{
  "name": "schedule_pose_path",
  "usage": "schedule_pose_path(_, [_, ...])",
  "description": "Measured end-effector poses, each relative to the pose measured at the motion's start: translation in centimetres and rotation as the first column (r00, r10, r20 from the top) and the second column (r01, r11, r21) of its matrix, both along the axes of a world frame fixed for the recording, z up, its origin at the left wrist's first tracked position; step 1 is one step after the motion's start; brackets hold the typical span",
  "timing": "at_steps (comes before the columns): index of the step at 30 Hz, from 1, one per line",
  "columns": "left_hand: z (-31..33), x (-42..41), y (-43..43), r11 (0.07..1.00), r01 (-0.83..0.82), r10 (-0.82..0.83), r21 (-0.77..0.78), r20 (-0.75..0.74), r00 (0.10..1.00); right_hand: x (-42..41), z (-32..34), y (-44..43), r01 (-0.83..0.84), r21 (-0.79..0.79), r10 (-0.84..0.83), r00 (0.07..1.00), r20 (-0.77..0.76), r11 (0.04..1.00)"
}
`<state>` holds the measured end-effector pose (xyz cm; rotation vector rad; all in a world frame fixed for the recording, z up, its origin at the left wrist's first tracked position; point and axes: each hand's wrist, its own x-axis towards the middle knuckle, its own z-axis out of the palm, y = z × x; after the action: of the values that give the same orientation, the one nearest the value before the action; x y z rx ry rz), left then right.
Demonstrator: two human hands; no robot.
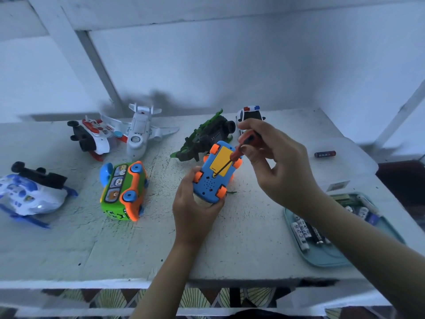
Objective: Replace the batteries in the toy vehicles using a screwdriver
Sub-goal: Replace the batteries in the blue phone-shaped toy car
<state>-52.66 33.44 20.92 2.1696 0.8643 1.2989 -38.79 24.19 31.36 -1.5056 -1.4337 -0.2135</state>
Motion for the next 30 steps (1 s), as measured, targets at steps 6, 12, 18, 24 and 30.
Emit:
schedule_pose_path(6, [-0.2,-0.1,0.1,1.000,0.003,-0.003,-0.009,0.002,1.000,-0.1,0.0,-0.1,-0.001,0.014,0.001,1.000,0.024,1.000])
schedule_pose_path(12, [0.0,0.0,-0.1,1.000,-0.003,0.003,-0.006,0.019,1.000,-0.2,0.1,-0.2,-0.026,-0.014,0.027,0.997,0.076,1.000])
schedule_pose_path(18, [-0.3,0.0,0.1,1.000,-0.023,0.023,-0.006,0.002,1.000,-0.8,0.8,0.2,-0.006,0.008,0.006,1.000,0.027,1.000])
schedule_pose_path(24, [-0.5,0.0,0.4,0.991,-0.107,0.111,0.075,-0.054,0.992,-1.6,1.4,0.4,0.127,0.101,-0.131,0.991,0.031,0.987])
schedule_pose_path(30, [-0.7,0.1,0.6,0.988,-0.131,0.135,0.084,-0.050,0.990,-1.6,0.9,0.6,0.061,0.128,-0.064,0.998,0.018,0.990])
